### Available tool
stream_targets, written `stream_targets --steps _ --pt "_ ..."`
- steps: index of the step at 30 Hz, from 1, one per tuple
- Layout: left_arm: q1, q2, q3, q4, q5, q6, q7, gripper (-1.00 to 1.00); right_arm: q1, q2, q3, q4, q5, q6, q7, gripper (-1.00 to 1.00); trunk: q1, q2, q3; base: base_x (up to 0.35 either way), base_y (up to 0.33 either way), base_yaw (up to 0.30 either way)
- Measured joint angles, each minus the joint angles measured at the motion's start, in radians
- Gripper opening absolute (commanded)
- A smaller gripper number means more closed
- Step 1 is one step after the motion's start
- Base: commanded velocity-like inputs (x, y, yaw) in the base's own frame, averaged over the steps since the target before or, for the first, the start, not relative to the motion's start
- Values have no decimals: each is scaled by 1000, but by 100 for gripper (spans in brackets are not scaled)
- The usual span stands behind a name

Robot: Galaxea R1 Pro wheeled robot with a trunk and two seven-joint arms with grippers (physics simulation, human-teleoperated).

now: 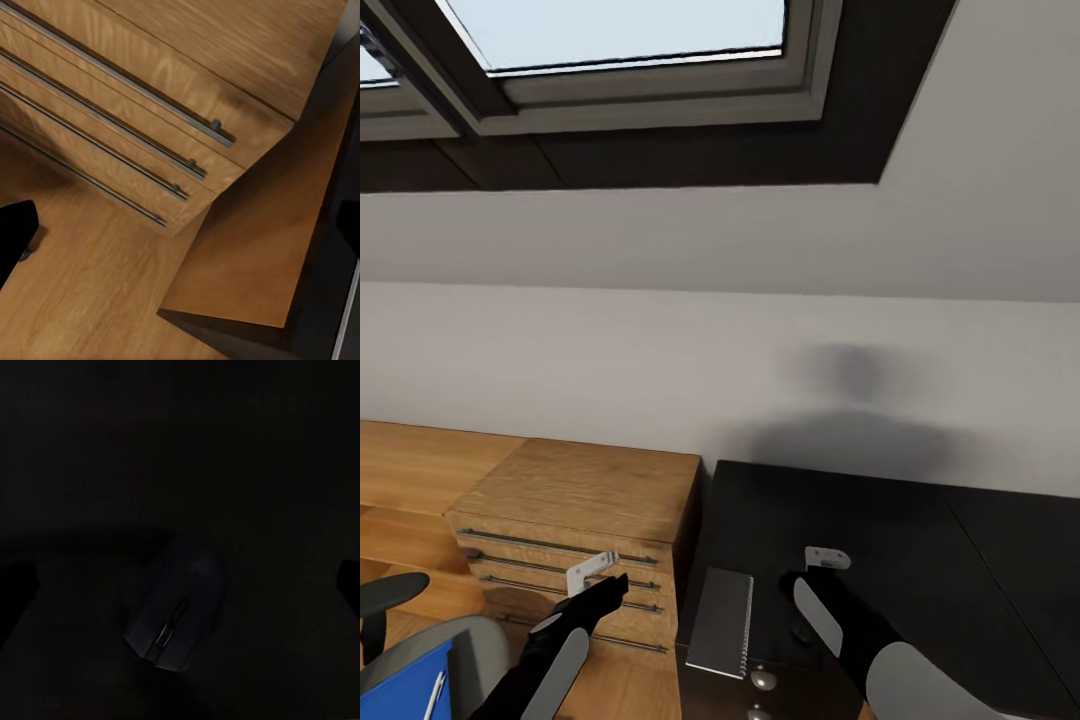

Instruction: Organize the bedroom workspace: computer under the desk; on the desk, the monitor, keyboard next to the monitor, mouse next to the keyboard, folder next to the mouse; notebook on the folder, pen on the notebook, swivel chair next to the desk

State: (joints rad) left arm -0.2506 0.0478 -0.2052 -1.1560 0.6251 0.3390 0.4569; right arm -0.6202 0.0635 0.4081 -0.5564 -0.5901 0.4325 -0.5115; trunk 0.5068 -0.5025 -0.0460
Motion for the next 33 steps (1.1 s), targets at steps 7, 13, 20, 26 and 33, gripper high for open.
stream_targets --steps 7,13,20,26,33 --pt "0 0 0 0 1 0 0 100 0 -1 -1 0 0 0 0 100 27 -49 -22 0 0 0" --pt "0 0 0 0 2 0 0 100 -1 -1 0 0 0 0 0 100 50 -91 -41 0 0 0" --pt "0 -1 0 1 2 -1 1 100 -1 -1 -1 0 0 -7 0 100 77 -140 -63 0 0 0" --pt "0 -1 -1 2 2 -1 2 100 0 -2 -4 -6 -4 -16 0 100 100 -183 -82 0 0 0" --pt "0 -1 -1 3 1 -2 2 100 0 -3 -32 -20 -6 -17 -3 100 127 -232 -104 0 0 0"
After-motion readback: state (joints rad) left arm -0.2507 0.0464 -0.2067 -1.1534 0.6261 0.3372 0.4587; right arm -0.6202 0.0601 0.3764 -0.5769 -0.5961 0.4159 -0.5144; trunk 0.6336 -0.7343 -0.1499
